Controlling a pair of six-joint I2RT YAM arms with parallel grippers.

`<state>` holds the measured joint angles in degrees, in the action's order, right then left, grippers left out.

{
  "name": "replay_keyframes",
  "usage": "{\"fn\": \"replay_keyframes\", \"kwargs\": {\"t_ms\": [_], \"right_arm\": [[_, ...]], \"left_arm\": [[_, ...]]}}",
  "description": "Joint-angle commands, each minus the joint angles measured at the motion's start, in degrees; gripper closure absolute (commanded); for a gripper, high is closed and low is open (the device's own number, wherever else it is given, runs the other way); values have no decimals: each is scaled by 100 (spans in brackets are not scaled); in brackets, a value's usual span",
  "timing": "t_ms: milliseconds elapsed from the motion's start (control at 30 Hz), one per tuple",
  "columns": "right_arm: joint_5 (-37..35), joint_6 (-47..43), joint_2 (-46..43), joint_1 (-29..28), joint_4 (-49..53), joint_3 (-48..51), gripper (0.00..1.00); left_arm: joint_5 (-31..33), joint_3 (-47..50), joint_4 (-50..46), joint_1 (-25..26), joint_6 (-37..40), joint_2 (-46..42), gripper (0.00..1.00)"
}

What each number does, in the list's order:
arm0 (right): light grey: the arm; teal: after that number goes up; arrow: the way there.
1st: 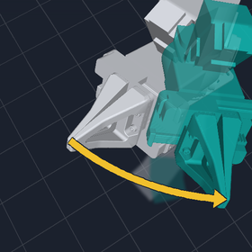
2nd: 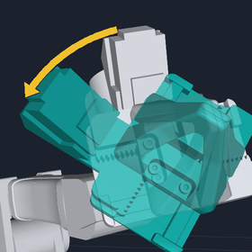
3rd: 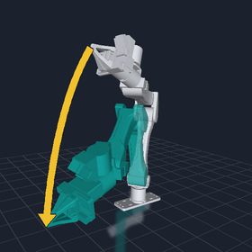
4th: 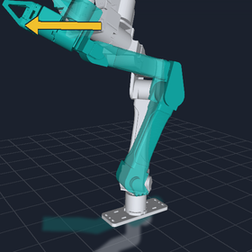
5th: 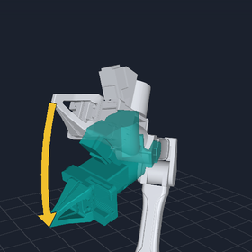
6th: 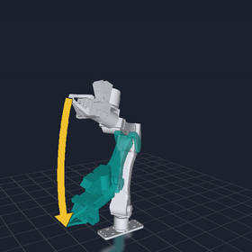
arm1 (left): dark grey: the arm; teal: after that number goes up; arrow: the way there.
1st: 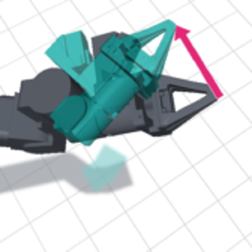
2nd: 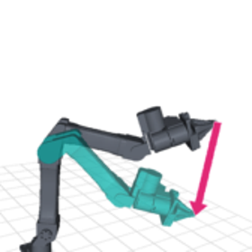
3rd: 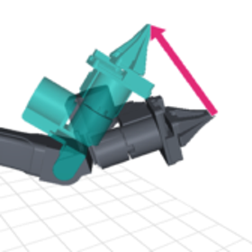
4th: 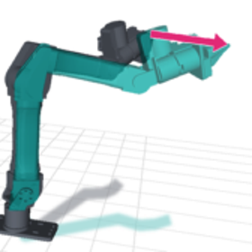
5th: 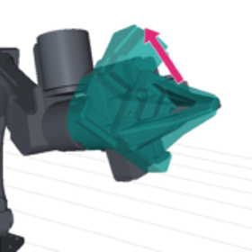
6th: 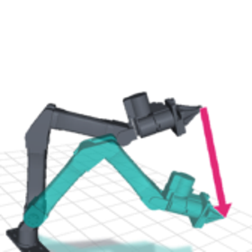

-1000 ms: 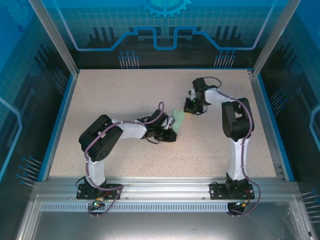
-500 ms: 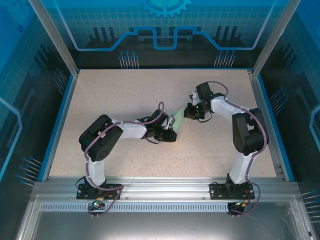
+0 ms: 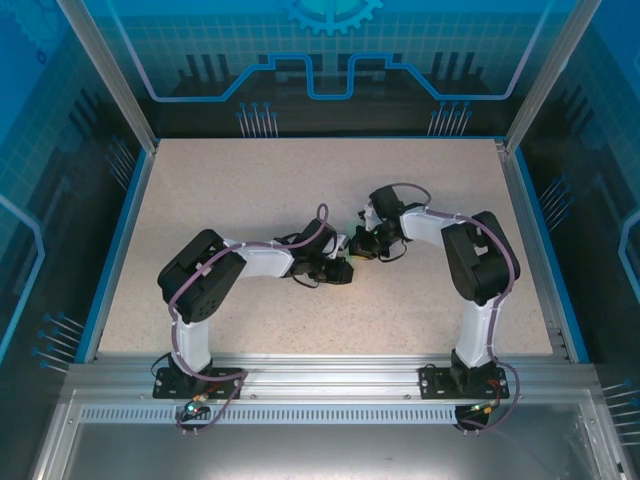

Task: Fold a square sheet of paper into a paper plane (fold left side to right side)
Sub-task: Fold the wing for the fifth time at the center of the table.

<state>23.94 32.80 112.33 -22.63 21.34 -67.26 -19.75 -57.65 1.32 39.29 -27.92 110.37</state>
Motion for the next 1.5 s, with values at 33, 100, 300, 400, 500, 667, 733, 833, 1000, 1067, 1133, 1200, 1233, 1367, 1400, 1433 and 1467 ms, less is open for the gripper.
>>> {"fn": "replay_keyframes", "kwargs": {"t_ms": [33, 100, 300, 400, 500, 667, 733, 833, 1000, 1067, 1133, 1200, 1233, 1367, 1400, 1433, 1467], "right_arm": [[-291, -78, 295, -74, 168, -243, 93], [-406, -137, 362, -77, 239, -265, 94], [-720, -342, 384, 43, 394, -472, 94], [-804, -422, 438, 109, 470, -621, 93], [-823, -469, 500, 186, 520, -746, 93], [-910, -532, 565, 303, 597, -896, 93], [-920, -553, 607, 336, 616, -952, 93], [-935, -594, 664, 374, 662, -1039, 93], [-958, -636, 790, 473, 731, -1221, 93], [-952, -659, 849, 521, 764, -1301, 93], [-957, -679, 886, 552, 790, -1373, 93], [-967, -697, 934, 590, 832, -1444, 93], [-955, -712, 955, 616, 845, -1472, 93], [-949, -737, 997, 691, 874, -1564, 93], [-944, -739, 1014, 718, 879, -1590, 93], [-949, -746, 1027, 726, 900, -1624, 93], [-945, -756, 1046, 752, 910, -1645, 93]], "left_arm": [[575, 447, -1301, 36, 156, 626, 79], [576, 445, -1304, 43, 161, 626, 79], [573, 439, -1315, 35, 159, 659, 79], [582, 437, -1304, 35, 169, 670, 79], [576, 447, -1293, 40, 164, 676, 79], [577, 435, -1301, 42, 173, 680, 79], [569, 440, -1301, 37, 173, 686, 79], [566, 439, -1306, 36, 173, 682, 80], [573, 438, -1310, 36, 182, 687, 79], [575, 428, -1314, 37, 182, 686, 79], [560, 430, -1319, 35, 178, 688, 80], [567, 434, -1315, 36, 182, 693, 79], [561, 429, -1314, 38, 181, 695, 79], [564, 436, -1310, 35, 172, 705, 79], [560, 432, -1311, 35, 175, 705, 79], [555, 430, -1313, 39, 181, 703, 79], [560, 430, -1306, 36, 172, 698, 79]]}}
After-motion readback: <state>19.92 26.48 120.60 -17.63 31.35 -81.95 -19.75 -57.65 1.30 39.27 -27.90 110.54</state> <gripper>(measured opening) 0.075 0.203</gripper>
